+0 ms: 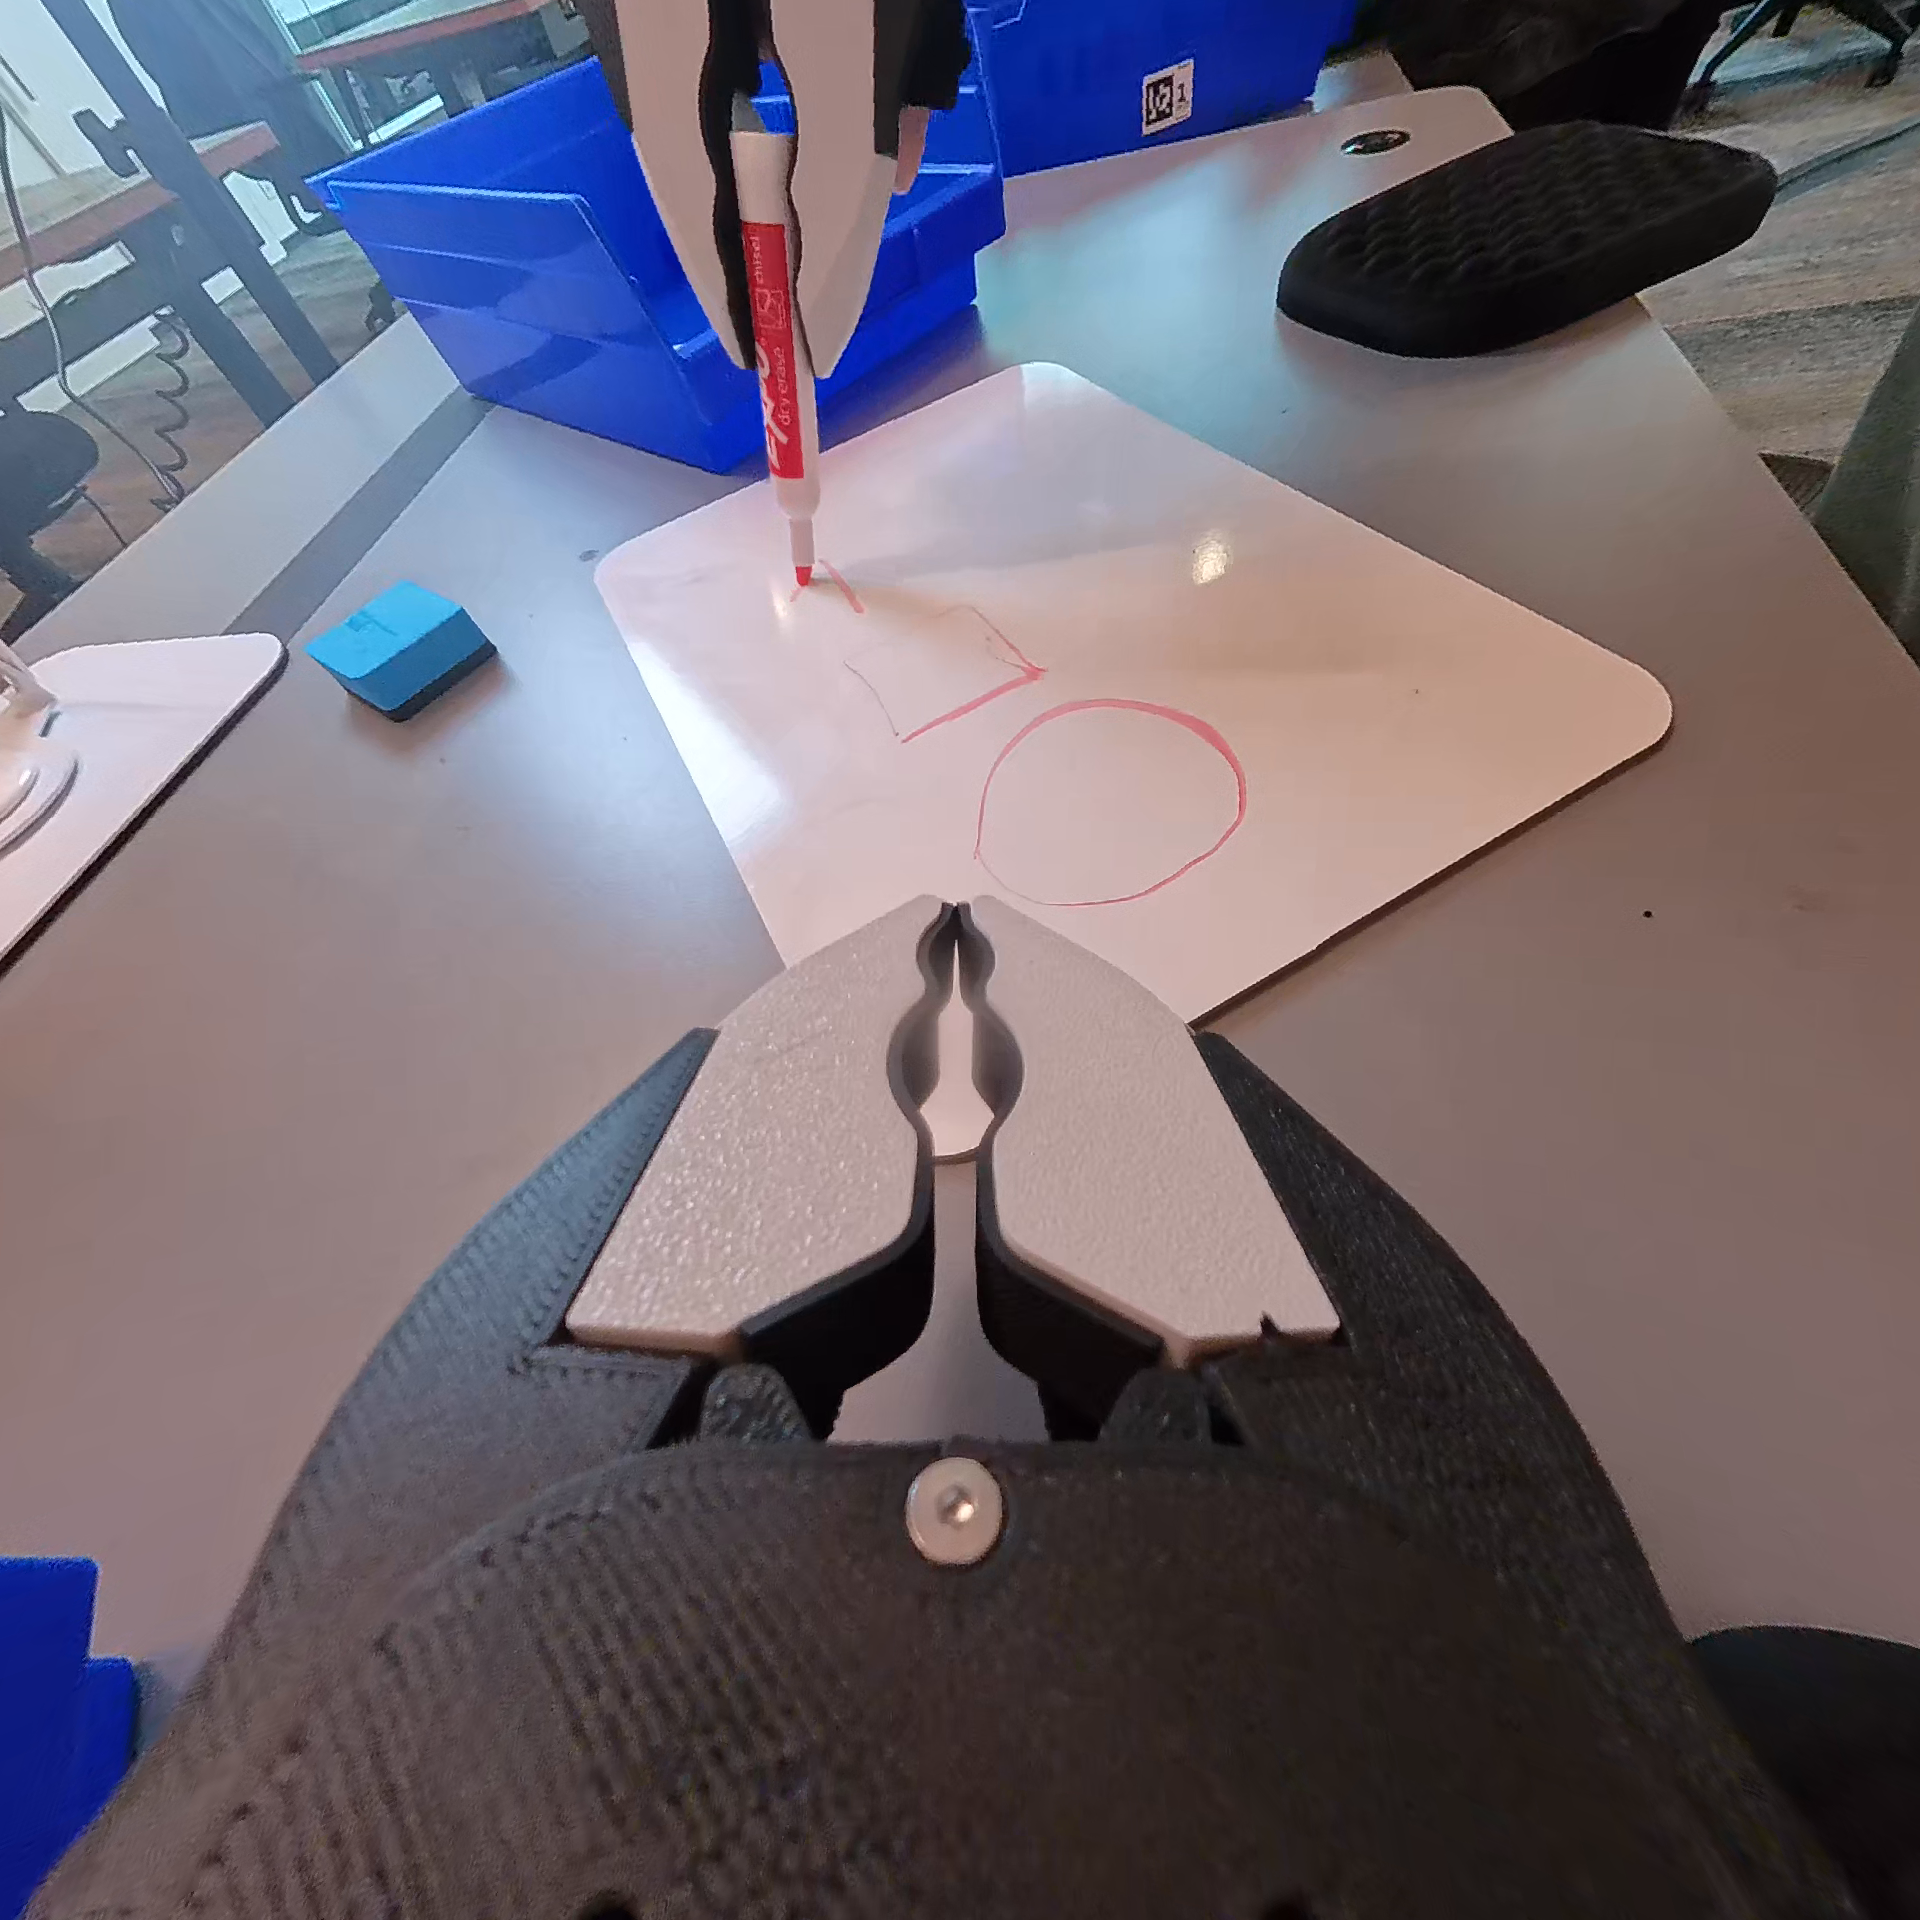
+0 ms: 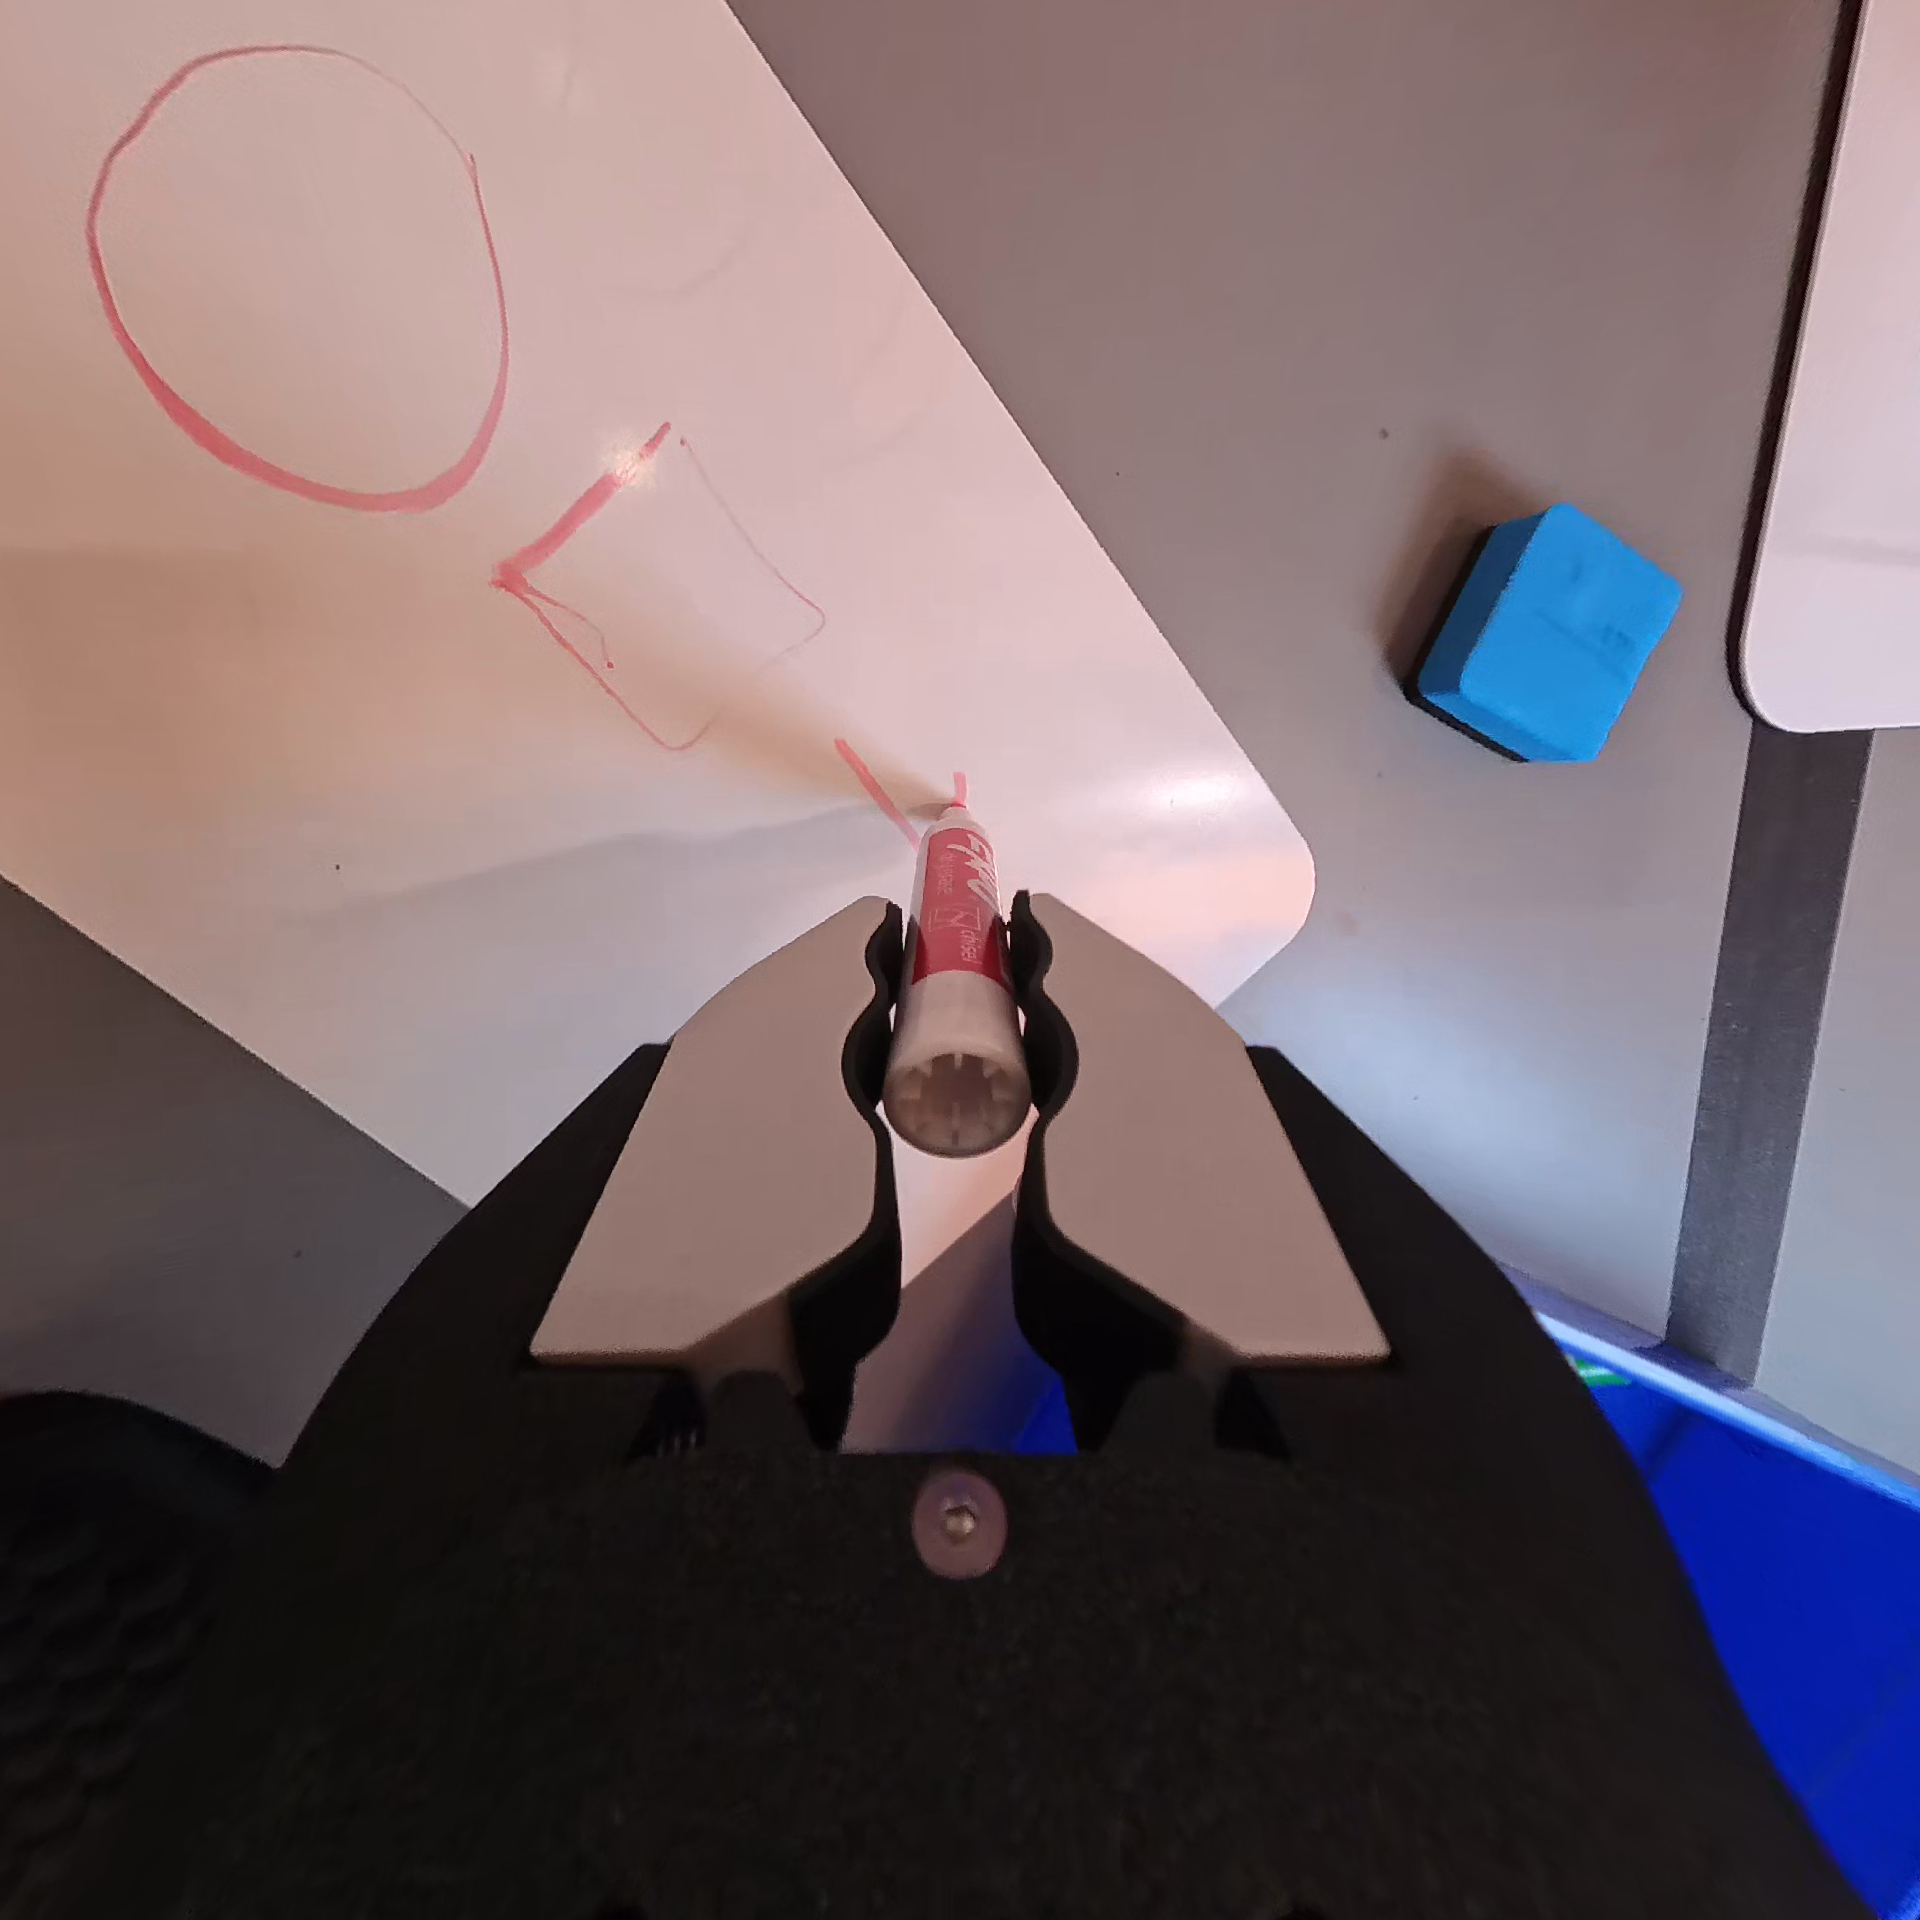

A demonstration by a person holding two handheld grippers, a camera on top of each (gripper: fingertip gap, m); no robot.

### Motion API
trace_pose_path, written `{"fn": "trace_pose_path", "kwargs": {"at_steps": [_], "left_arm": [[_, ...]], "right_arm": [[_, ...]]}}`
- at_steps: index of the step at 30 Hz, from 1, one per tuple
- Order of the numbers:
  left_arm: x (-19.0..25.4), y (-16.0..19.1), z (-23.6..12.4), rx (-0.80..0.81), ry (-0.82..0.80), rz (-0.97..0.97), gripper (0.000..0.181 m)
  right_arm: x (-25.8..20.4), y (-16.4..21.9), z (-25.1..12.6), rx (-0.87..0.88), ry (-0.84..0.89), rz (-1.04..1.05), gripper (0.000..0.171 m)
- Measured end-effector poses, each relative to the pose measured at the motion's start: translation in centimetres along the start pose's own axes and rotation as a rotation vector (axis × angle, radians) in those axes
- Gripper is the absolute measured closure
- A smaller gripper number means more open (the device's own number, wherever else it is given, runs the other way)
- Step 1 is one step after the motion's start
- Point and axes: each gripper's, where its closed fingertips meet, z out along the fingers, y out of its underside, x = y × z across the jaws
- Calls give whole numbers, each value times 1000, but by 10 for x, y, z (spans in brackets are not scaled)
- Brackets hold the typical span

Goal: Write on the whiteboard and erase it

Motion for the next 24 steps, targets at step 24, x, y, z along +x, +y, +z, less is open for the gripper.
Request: {"fn": "trace_pose_path", "kwargs": {"at_steps": [24], "left_arm": [[0, 0, 0, -1, 0, 5, 181]], "right_arm": [[-5, 13, -22, 1, 50, 28, 151]]}}
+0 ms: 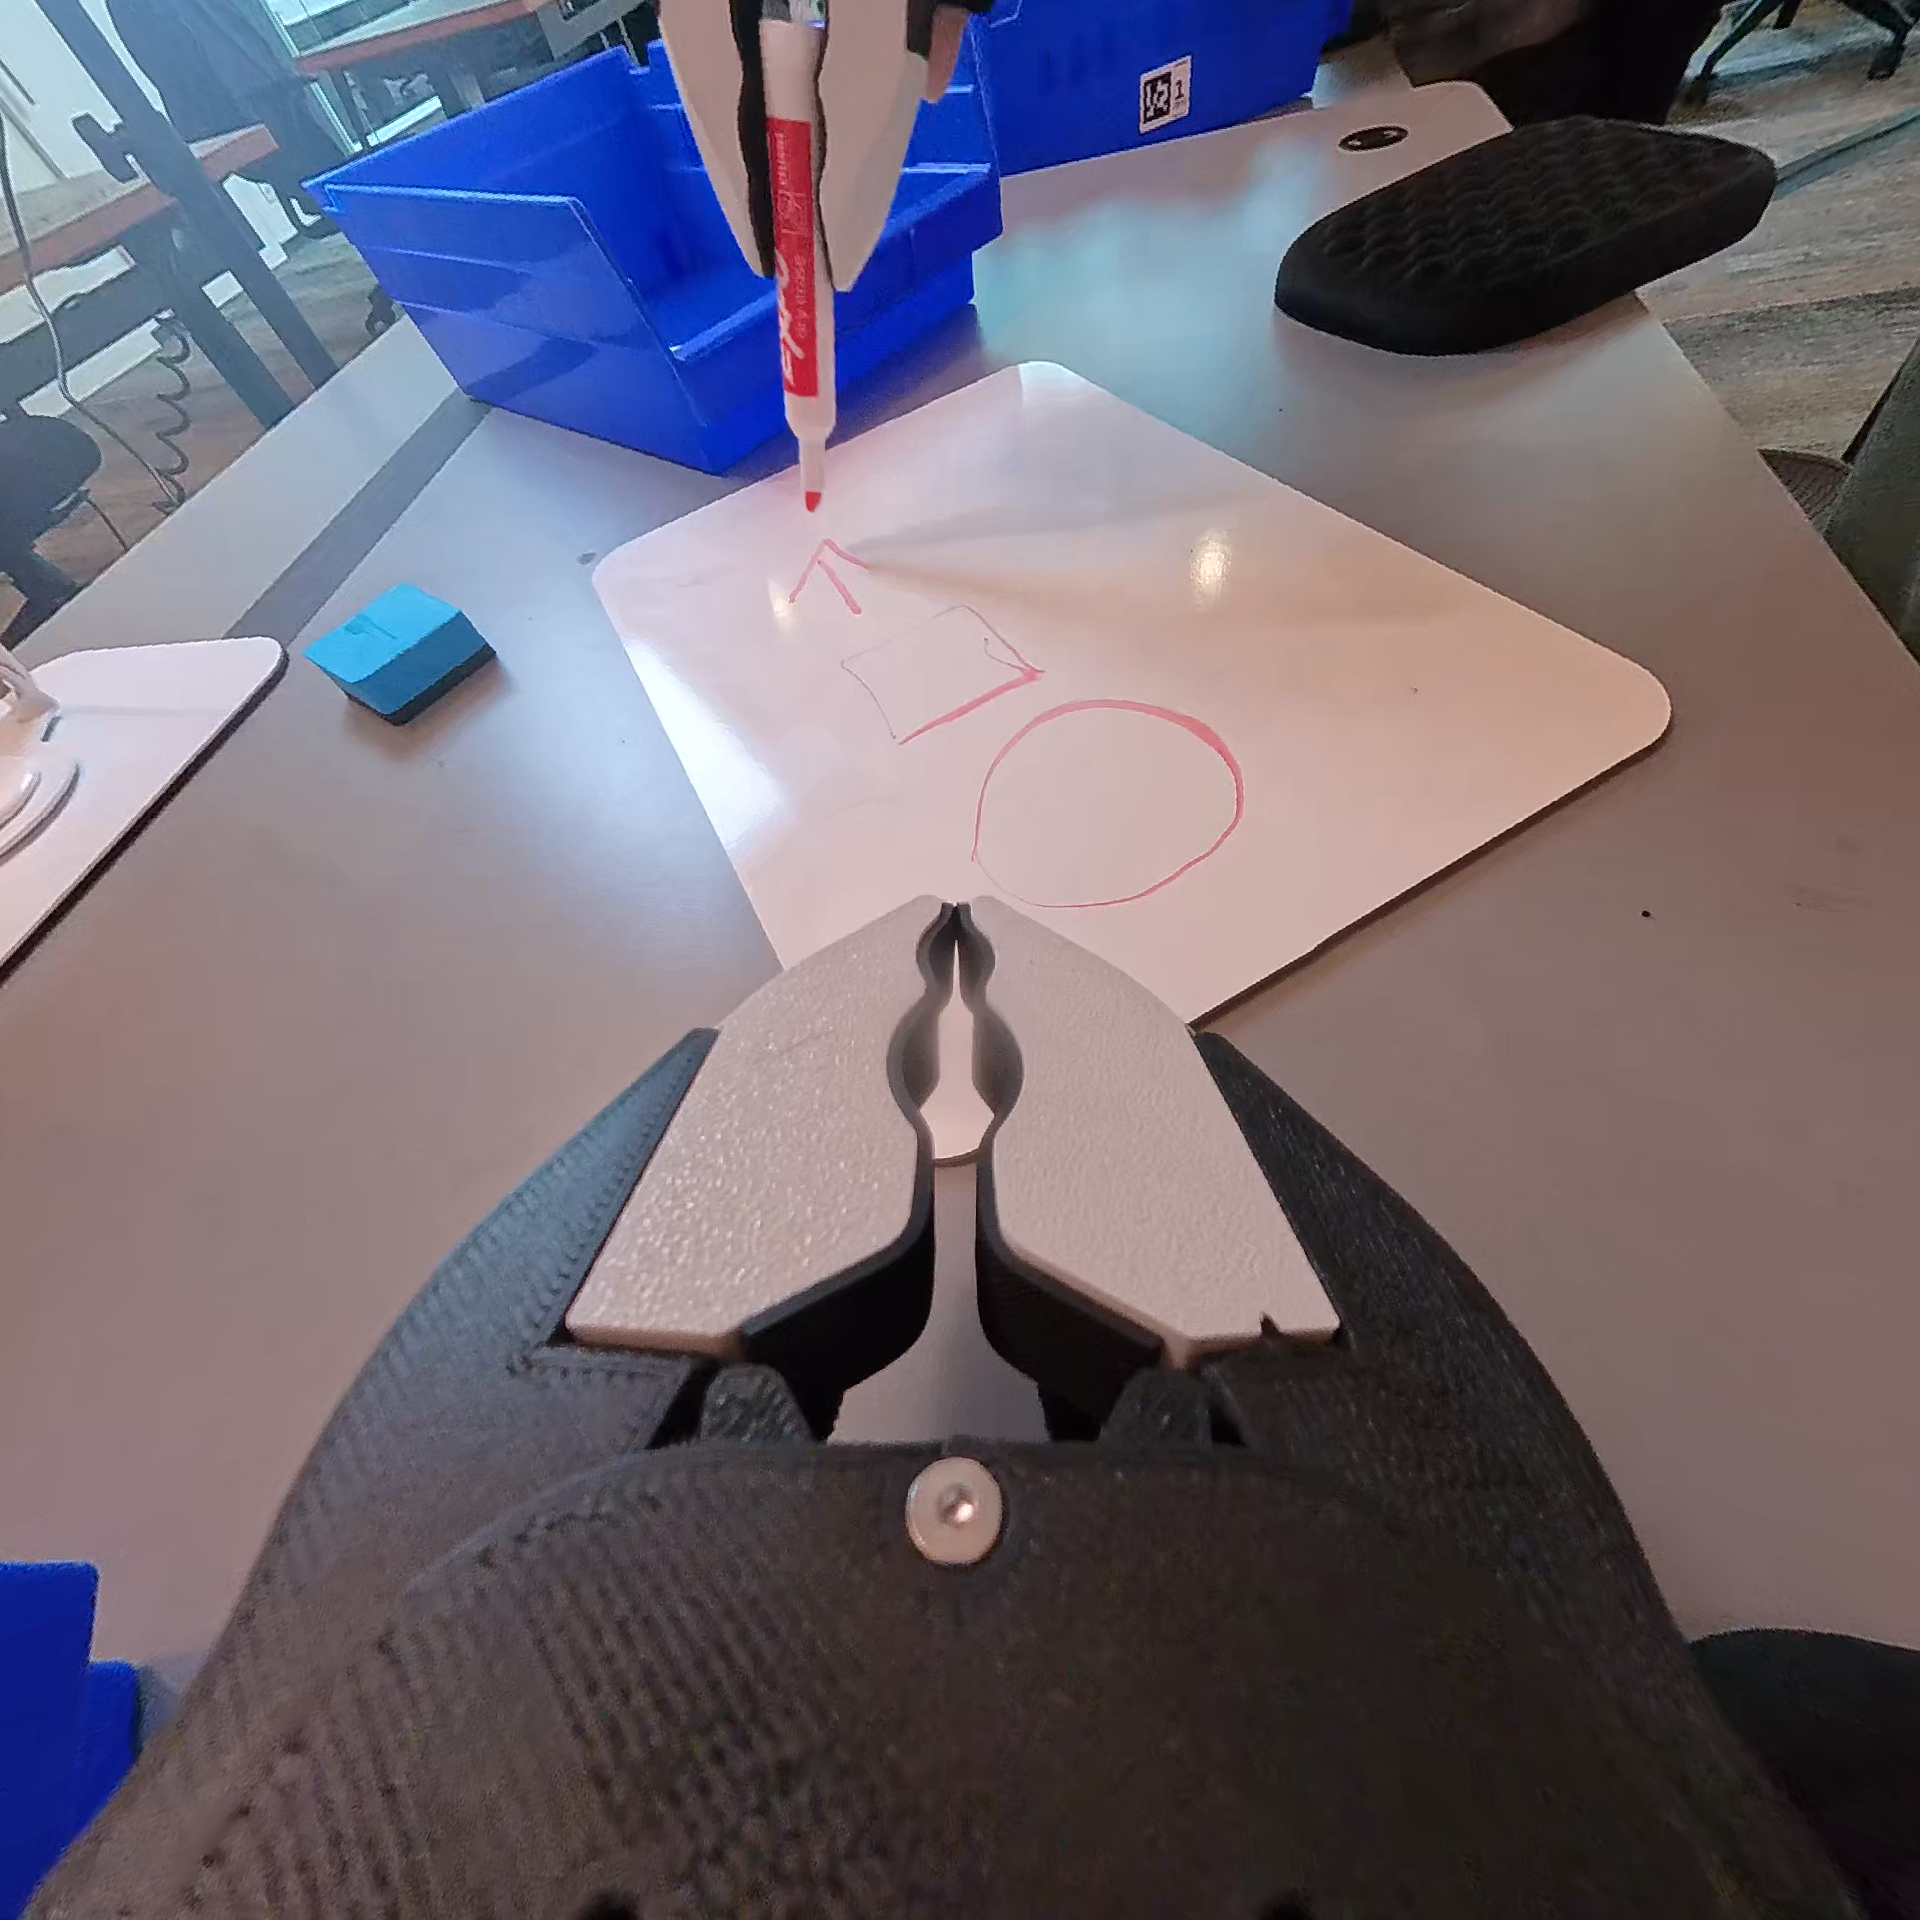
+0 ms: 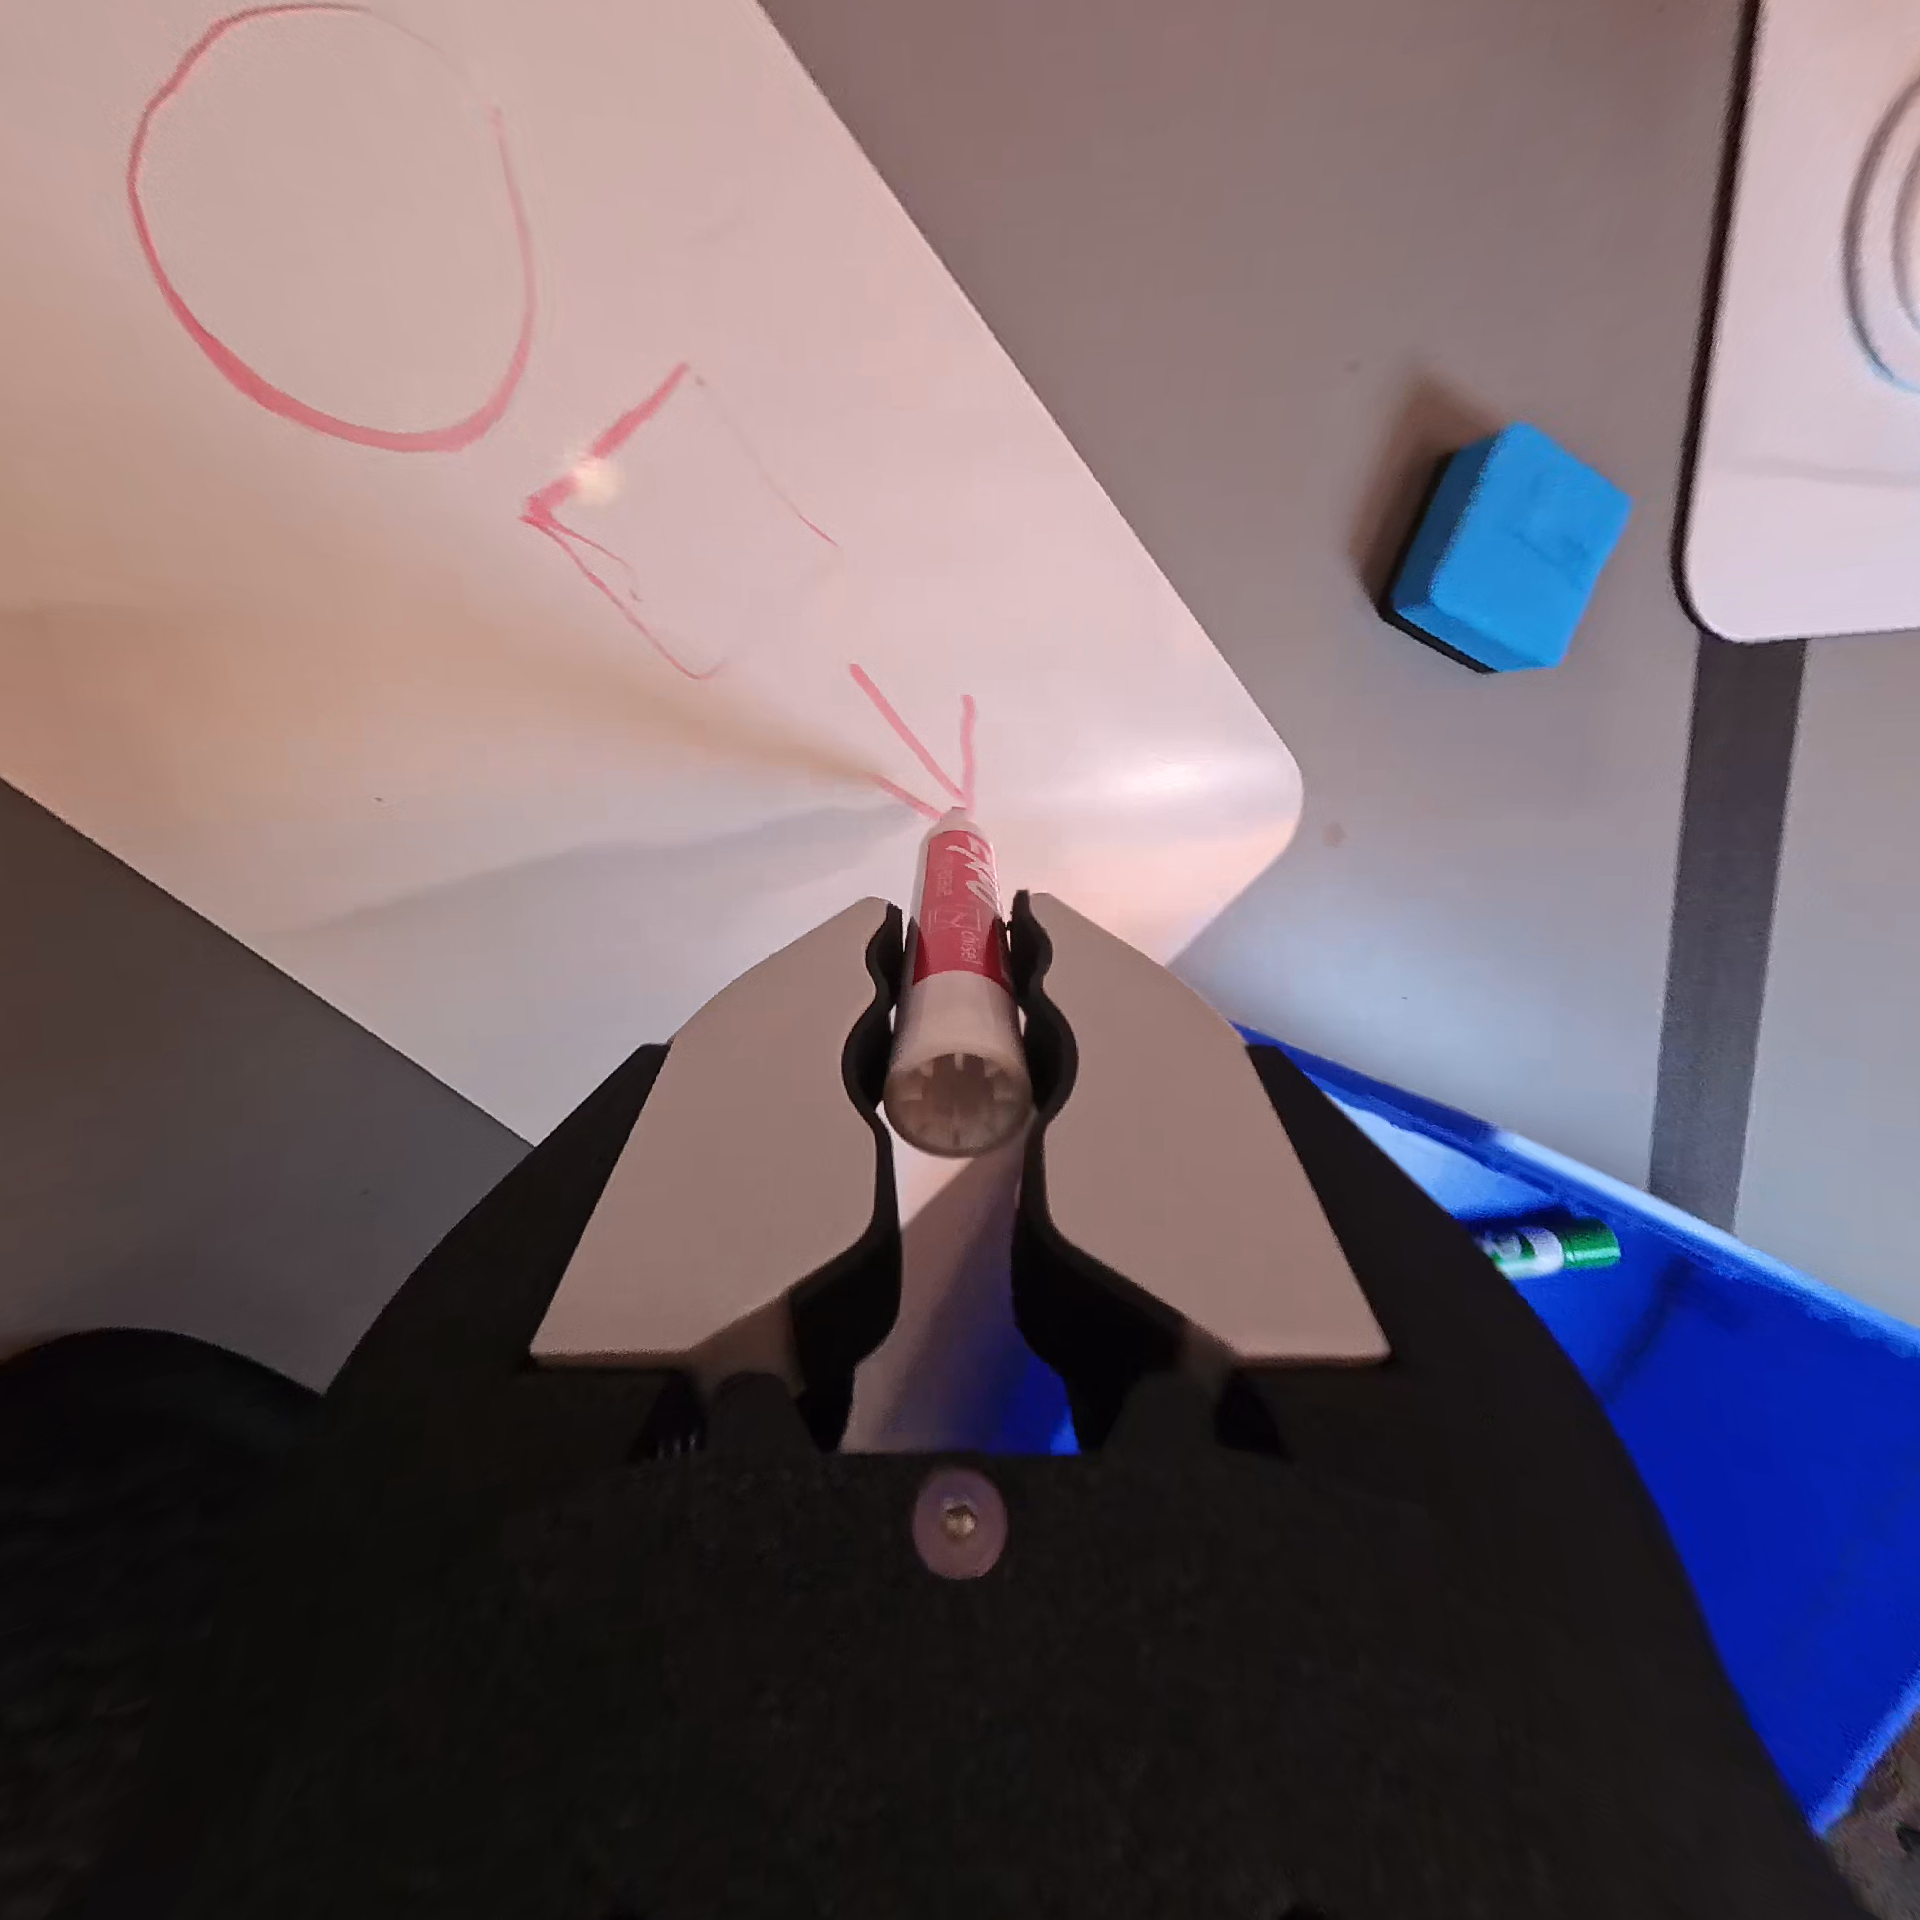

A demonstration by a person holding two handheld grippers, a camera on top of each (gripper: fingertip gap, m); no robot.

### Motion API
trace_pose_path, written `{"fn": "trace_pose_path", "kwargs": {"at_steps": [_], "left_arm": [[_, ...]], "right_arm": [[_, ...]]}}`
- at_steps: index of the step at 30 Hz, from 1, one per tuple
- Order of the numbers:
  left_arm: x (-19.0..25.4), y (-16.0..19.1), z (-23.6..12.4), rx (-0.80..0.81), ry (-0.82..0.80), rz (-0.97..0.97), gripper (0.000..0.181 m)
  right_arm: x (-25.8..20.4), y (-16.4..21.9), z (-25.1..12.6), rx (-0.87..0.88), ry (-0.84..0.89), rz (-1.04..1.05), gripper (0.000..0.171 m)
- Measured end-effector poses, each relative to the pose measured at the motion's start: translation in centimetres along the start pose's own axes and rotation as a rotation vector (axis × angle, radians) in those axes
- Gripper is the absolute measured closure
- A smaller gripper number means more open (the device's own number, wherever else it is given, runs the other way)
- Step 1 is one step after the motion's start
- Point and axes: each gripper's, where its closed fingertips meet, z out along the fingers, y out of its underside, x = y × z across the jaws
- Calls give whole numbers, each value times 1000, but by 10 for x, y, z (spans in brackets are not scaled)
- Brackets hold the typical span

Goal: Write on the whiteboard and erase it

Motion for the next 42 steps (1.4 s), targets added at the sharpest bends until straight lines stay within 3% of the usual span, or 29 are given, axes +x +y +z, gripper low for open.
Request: {"fn": "trace_pose_path", "kwargs": {"at_steps": [9, 28, 42], "left_arm": [[-1, 2, 0, -3, 1, -7, 181], [-1, 2, 0, -5, -1, -3, 181], [0, 2, 0, -6, 1, -2, 181]], "right_arm": [[16, 21, 5, -9, 25, 51, 151], [-2, -2, 13, 55, -36, 18, 151], [5, 13, 13, 9, -27, 36, 151]]}}
